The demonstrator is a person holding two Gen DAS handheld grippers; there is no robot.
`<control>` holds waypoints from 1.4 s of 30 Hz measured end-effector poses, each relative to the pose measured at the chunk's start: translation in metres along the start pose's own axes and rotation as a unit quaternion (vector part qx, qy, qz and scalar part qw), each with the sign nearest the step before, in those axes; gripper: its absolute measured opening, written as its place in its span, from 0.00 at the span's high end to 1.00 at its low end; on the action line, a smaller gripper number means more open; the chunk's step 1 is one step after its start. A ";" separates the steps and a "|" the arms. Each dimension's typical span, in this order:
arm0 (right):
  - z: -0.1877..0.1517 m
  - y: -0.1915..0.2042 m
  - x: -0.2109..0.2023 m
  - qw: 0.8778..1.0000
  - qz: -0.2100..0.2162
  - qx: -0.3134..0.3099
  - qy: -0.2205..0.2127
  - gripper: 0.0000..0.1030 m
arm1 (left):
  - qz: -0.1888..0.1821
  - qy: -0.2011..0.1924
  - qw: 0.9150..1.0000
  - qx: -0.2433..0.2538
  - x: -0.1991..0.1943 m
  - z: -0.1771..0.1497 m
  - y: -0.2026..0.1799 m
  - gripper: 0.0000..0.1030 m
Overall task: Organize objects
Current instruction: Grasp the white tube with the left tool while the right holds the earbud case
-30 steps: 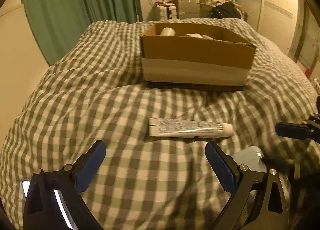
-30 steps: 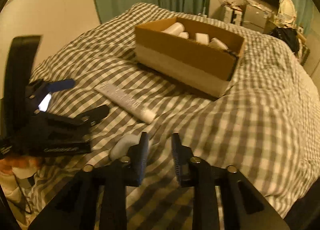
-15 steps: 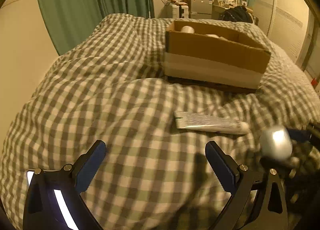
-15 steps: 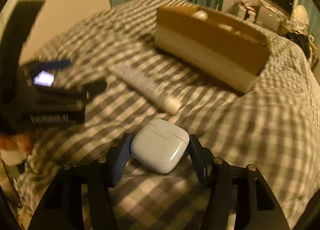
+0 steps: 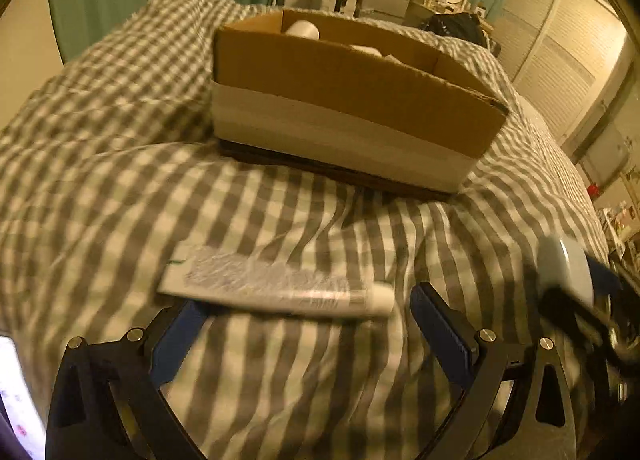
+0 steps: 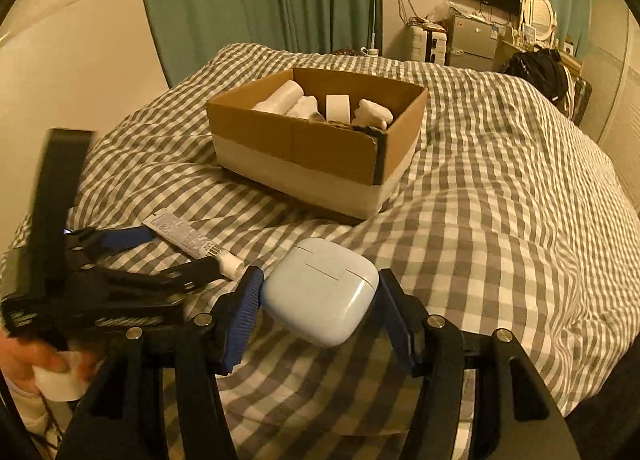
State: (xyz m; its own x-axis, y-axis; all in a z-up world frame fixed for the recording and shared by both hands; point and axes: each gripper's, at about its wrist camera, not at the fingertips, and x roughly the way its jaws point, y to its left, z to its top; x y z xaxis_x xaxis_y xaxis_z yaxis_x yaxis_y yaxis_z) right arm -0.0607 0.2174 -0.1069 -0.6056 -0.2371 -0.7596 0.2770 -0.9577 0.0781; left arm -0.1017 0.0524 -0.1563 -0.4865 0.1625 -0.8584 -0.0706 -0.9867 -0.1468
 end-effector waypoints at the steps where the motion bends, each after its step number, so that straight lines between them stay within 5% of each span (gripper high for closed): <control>1: -0.001 0.000 0.002 1.000 0.002 0.001 0.000 0.44 | 0.001 0.004 1.000 -0.004 0.005 0.004 -0.002 0.01; 3: -0.002 -0.003 0.003 1.000 0.008 0.005 -0.002 0.44 | -0.007 0.001 1.000 -0.003 0.011 0.011 -0.007 0.05; 7: -0.004 -0.008 0.005 1.000 0.017 0.013 -0.004 0.44 | -0.014 0.020 0.999 0.031 0.027 0.017 -0.024 0.52; 10: -0.004 -0.009 0.006 1.000 0.019 0.014 -0.003 0.44 | -0.028 0.025 0.999 0.037 0.028 0.013 -0.026 0.67; 19: -0.004 -0.008 0.003 1.000 0.007 0.012 -0.008 0.44 | -0.021 -0.021 0.998 0.056 -0.011 0.011 -0.023 0.79; 30: 0.009 0.005 -0.017 1.000 -0.021 0.001 -0.022 0.44 | -0.030 -0.072 0.996 0.051 -0.064 0.013 0.000 0.79; 42: 0.071 0.037 -0.037 0.995 -0.052 -0.035 -0.077 0.44 | -0.017 -0.149 0.987 0.054 -0.120 0.050 0.037 0.79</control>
State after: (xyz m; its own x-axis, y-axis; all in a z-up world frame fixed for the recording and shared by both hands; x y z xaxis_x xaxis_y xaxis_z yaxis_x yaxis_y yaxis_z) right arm -0.0812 0.1793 -0.0304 -0.7394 -0.1646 -0.6528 0.2550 -0.9659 -0.0453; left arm -0.0897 -0.0045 -0.0340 -0.7163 0.2006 -0.6683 -0.1756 -0.9788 -0.1055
